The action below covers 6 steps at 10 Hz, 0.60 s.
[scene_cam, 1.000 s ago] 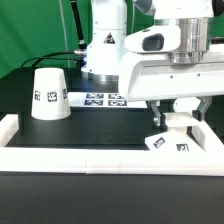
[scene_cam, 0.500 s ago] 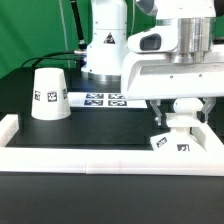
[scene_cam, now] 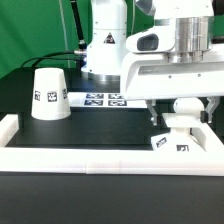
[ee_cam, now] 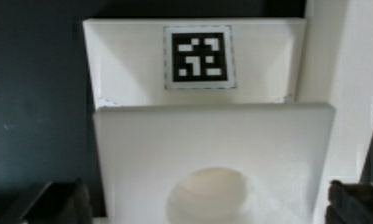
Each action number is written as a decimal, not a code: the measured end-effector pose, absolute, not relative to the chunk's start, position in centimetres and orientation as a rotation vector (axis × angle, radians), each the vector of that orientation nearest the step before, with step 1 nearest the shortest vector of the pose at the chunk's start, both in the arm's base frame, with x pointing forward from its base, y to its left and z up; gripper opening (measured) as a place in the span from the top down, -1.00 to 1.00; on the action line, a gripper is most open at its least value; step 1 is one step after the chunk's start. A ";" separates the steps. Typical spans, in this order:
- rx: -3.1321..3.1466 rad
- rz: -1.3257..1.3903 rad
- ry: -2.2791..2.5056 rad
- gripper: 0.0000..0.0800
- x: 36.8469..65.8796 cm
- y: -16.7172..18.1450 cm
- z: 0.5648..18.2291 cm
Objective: Assemble lamp
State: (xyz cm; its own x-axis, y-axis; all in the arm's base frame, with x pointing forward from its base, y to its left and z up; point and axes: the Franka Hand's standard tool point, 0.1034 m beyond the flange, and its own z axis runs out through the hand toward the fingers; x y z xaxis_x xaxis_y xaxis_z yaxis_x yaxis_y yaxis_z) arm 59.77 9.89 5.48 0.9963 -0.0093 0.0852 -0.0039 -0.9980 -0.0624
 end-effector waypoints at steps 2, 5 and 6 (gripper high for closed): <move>-3.077 -0.132 0.010 -0.74 59.8 9.9 5.5; -3.079 -0.128 -0.012 -0.75 58.7 9.8 6.4; -3.079 -0.125 -0.021 -0.75 57.5 10.0 7.4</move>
Offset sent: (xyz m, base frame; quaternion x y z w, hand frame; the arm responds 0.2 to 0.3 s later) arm 0.0000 0.0000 0.0000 0.0000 0.0000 0.0000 1.0000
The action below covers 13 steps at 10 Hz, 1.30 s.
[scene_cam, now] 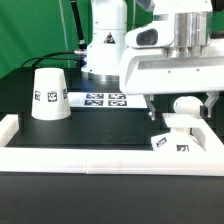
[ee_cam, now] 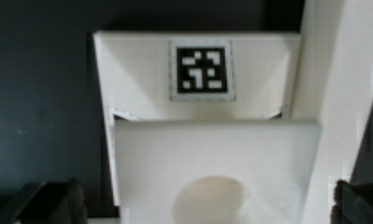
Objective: Assemble lamp
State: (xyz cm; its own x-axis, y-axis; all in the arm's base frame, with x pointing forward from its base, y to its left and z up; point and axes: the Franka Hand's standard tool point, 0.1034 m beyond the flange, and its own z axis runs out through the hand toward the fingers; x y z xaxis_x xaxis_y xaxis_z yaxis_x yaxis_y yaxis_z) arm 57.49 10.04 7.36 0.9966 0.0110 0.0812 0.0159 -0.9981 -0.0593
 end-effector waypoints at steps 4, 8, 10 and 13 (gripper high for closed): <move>-3.073 -0.103 -0.065 -0.75 52.5 13.1 9.6; -3.080 -0.038 -0.082 -0.75 51.7 13.5 8.9; -3.094 0.119 -0.064 -0.75 50.0 13.3 7.7; -3.080 0.394 -0.067 -0.75 48.3 14.6 7.2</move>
Offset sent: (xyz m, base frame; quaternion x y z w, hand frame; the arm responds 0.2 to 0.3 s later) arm -0.0577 0.0333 0.0162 0.0002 -0.0073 0.0250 0.9997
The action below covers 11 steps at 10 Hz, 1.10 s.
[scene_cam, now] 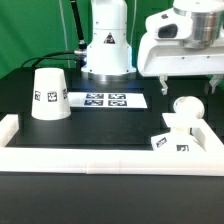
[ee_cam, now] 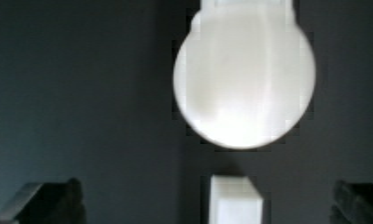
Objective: Assemble lamp
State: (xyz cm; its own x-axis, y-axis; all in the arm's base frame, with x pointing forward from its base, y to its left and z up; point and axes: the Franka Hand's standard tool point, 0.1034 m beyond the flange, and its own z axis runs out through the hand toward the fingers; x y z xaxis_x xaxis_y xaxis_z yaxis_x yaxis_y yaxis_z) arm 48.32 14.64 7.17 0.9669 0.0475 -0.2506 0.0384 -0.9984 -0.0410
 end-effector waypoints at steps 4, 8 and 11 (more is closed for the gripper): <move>-3.027 0.803 -0.088 -0.75 47.8 15.0 7.0; -2.926 1.187 -0.090 -0.75 46.7 15.0 6.4; -2.917 1.165 -0.102 -0.75 47.3 16.0 5.4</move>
Offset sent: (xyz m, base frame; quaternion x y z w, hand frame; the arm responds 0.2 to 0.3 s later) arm 0.0000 0.0000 0.0000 0.0000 -0.1296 0.0000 0.9916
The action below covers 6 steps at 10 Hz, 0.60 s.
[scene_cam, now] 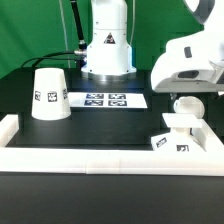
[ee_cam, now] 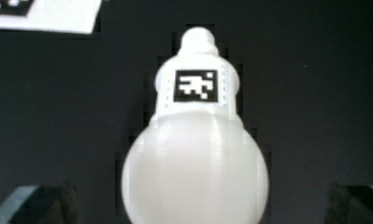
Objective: Assemble lamp
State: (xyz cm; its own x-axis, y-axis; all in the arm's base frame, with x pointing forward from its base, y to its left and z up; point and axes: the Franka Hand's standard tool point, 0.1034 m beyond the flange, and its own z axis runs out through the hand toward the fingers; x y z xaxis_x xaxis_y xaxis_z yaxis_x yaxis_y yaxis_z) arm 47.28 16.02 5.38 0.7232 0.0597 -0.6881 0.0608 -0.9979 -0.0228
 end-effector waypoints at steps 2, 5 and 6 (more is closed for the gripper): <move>2.916 -1.162 0.099 -0.75 47.4 15.9 5.4; 2.922 -1.151 0.097 -0.75 47.4 15.9 5.2; 2.927 -1.141 0.093 -0.75 47.3 15.8 4.7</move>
Offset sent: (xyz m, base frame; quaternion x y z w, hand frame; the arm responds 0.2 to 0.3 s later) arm 0.0000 0.0000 0.0000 0.0000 0.0000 0.0000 1.0000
